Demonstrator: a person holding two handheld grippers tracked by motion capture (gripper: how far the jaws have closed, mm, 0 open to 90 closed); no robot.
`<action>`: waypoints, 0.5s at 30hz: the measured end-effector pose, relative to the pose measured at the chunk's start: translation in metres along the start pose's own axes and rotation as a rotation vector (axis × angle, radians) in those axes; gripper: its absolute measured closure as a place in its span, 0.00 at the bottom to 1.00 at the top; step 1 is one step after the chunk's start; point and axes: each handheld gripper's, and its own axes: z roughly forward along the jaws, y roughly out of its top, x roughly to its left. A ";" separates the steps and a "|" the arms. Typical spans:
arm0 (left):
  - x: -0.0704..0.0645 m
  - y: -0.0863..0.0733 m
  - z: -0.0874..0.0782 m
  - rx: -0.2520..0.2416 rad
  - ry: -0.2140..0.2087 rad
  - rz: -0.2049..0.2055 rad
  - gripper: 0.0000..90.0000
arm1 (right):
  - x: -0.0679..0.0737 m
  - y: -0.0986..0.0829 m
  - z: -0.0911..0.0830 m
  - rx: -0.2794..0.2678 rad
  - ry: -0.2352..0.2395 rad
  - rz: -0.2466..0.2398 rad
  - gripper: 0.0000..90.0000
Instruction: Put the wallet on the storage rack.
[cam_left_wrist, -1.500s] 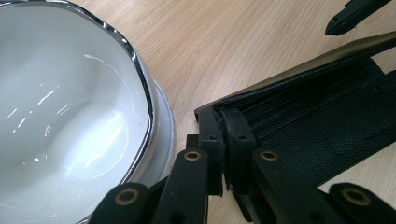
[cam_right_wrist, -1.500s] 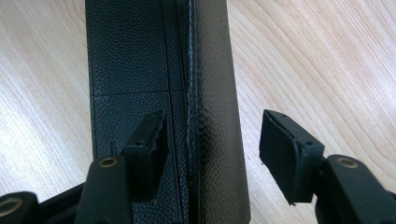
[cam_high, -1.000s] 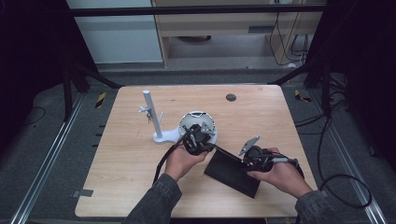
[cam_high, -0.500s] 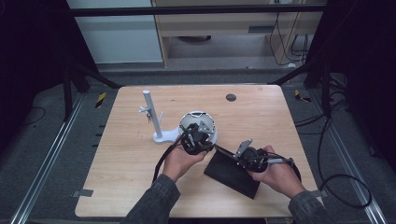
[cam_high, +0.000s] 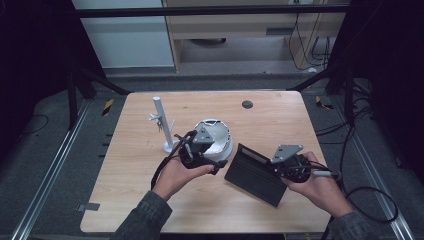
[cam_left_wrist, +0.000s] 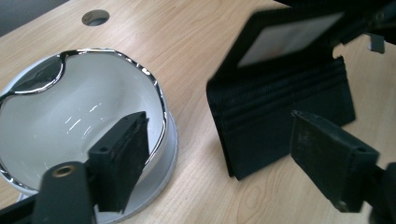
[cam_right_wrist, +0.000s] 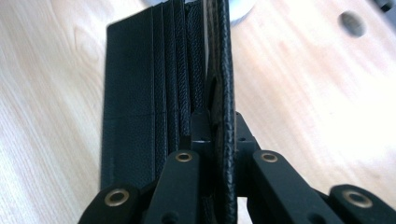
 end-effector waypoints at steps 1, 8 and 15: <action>-0.001 0.001 -0.002 -0.002 -0.005 0.006 0.19 | -0.001 0.000 -0.002 -0.011 -0.007 0.000 0.94; -0.002 0.012 -0.013 -0.018 -0.002 0.025 0.17 | -0.005 0.008 -0.019 -0.091 -0.039 -0.006 0.95; 0.000 0.022 -0.019 -0.022 -0.008 0.046 0.15 | -0.012 0.018 -0.039 -0.184 -0.054 0.007 0.95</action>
